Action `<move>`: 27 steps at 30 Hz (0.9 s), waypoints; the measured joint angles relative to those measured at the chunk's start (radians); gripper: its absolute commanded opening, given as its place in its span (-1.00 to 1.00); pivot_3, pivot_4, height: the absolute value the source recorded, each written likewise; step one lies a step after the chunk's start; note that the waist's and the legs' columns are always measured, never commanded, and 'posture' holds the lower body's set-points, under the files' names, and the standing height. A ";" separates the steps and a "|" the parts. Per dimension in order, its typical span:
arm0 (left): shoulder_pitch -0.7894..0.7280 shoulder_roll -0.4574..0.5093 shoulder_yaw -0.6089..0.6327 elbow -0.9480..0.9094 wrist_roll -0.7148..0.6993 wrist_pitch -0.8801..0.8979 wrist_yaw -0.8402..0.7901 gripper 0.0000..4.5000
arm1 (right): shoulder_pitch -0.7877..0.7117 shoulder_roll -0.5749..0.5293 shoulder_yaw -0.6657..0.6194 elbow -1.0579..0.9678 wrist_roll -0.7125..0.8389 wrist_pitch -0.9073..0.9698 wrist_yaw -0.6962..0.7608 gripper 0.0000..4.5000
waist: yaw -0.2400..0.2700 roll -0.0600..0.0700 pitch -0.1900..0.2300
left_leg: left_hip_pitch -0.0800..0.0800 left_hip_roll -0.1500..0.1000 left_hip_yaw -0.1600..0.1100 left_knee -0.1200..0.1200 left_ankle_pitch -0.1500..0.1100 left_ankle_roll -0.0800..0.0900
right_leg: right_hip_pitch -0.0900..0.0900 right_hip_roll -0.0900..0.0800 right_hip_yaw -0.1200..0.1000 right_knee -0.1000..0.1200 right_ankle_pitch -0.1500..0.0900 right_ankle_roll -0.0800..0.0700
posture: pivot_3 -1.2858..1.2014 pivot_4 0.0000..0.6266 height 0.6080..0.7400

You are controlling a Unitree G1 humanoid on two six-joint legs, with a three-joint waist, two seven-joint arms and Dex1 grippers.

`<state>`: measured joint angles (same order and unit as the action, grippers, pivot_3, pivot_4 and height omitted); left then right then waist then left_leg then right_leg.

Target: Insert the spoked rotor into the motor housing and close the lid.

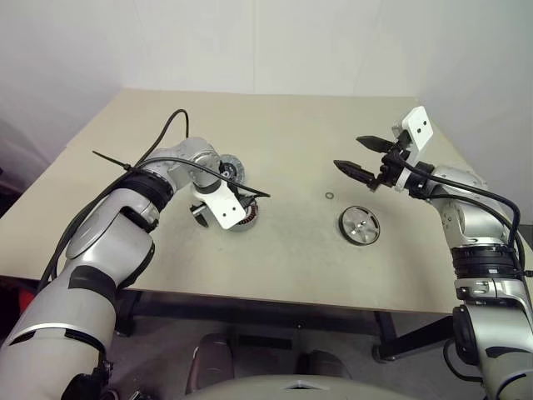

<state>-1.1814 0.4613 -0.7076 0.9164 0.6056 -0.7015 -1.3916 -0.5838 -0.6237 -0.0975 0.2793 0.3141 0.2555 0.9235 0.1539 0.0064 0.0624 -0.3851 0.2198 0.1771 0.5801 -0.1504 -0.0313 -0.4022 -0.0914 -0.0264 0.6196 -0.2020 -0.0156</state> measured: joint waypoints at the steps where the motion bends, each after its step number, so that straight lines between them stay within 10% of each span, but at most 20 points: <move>1: 0.000 0.000 0.000 0.000 0.000 0.000 0.001 1.00 | 0.000 0.001 0.000 0.000 0.000 0.000 0.000 0.99 | 0.000 0.000 0.000 | 0.000 0.000 0.000 0.000 0.000 0.000 | 0.000 0.000 0.000 0.000 0.000 0.000 | 0.03 -1.00 1.00; 27: 0.005 -0.053 -0.023 0.055 0.039 0.005 0.046 1.00 | 0.029 0.012 -0.007 -0.002 0.001 -0.006 -0.019 0.99 | 0.000 0.000 0.000 | 0.000 0.000 0.000 0.000 0.000 0.000 | 0.000 0.000 0.000 -0.001 0.000 0.000 | 0.03 -1.00 1.00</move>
<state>-1.1763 0.4086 -0.7302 0.9716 0.6448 -0.6965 -1.3459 -0.5548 -0.6117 -0.1048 0.2772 0.3153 0.2498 0.9041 0.1541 0.0062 0.0626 -0.3855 0.2196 0.1771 0.5796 -0.1504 -0.0313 -0.4022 -0.0916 -0.0264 0.6186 -0.2020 -0.0155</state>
